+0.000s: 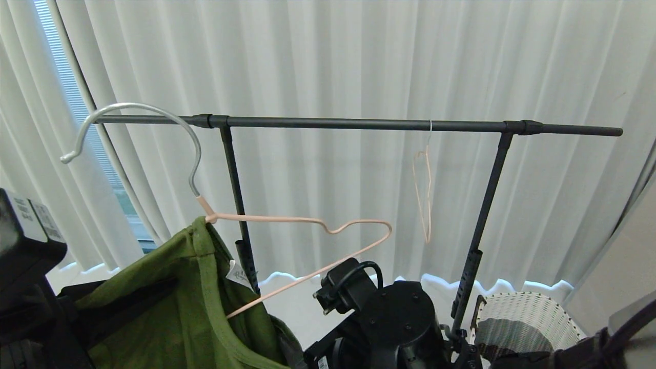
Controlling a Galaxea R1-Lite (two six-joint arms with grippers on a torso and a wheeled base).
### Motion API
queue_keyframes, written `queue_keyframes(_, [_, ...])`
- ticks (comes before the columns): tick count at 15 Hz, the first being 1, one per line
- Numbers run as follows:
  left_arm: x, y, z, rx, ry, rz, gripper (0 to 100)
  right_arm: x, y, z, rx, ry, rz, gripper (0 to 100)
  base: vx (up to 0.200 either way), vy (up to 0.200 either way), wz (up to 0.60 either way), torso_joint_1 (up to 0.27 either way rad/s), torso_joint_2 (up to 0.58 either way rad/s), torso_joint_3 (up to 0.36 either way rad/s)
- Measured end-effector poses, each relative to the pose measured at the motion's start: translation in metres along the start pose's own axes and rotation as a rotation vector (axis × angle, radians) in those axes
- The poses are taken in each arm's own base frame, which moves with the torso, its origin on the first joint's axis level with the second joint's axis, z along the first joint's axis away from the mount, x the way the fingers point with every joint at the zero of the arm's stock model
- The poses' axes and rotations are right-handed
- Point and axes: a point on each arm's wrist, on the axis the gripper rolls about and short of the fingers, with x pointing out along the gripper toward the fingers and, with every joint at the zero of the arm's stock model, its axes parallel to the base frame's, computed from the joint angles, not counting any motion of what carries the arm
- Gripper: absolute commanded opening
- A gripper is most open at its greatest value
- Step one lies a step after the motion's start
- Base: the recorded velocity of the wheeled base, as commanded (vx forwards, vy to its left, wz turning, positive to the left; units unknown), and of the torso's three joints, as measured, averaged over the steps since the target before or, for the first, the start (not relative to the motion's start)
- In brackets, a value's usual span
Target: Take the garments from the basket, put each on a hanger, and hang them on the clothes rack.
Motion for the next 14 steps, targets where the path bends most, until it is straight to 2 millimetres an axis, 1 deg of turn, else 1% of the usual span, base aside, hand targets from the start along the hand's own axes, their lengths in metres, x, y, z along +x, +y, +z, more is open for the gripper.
queue_keyframes(3, [0.0, 0.002, 0.0, -0.007, 0.005, 0.016, 0, -0.002, -0.006, -0.015, -0.026, 0.04, -0.066, 100, 0.0, 0.0, 0.0, 0.0, 0.0, 0.0])
queue_keyframes(5, [0.0, 0.002, -0.002, -0.008, 0.007, 0.021, 0, -0.009, -0.015, -0.03, -0.055, 0.088, -0.119, 100, 0.0, 0.0, 0.0, 0.0, 0.0, 0.0])
queue_keyframes(7, [-0.001, 0.002, -0.005, -0.007, 0.012, 0.022, 0, -0.018, -0.032, -0.04, -0.102, 0.135, -0.172, 100, 0.0, 0.0, 0.0, 0.0, 0.0, 0.0])
queue_keyframes(8, [-0.002, 0.0, -0.009, -0.003, 0.02, 0.017, 0, -0.023, -0.046, -0.041, -0.114, 0.151, -0.213, 100, 0.0, 0.0, 0.0, 0.0, 0.0, 0.0])
queue_keyframes(10, [-0.004, -0.002, -0.017, 0.001, 0.023, 0.006, 0, -0.031, -0.069, -0.037, -0.104, 0.151, -0.279, 100, 0.0, 0.0, 0.0, 0.0, 0.0, 0.0])
queue_keyframes(12, [-0.009, -0.005, -0.027, 0.007, 0.011, -0.047, 0, -0.037, -0.09, -0.027, -0.085, 0.128, -0.34, 100, 0.0, 0.0, 0.0, 0.0, 0.0, 0.0])
queue_keyframes(14, [-0.012, -0.008, -0.039, 0.012, 0.013, -0.068, 0, -0.042, -0.1, -0.018, -0.068, 0.101, -0.372, 100, 0.0, 0.0, 0.0, 0.0, 0.0, 0.0])
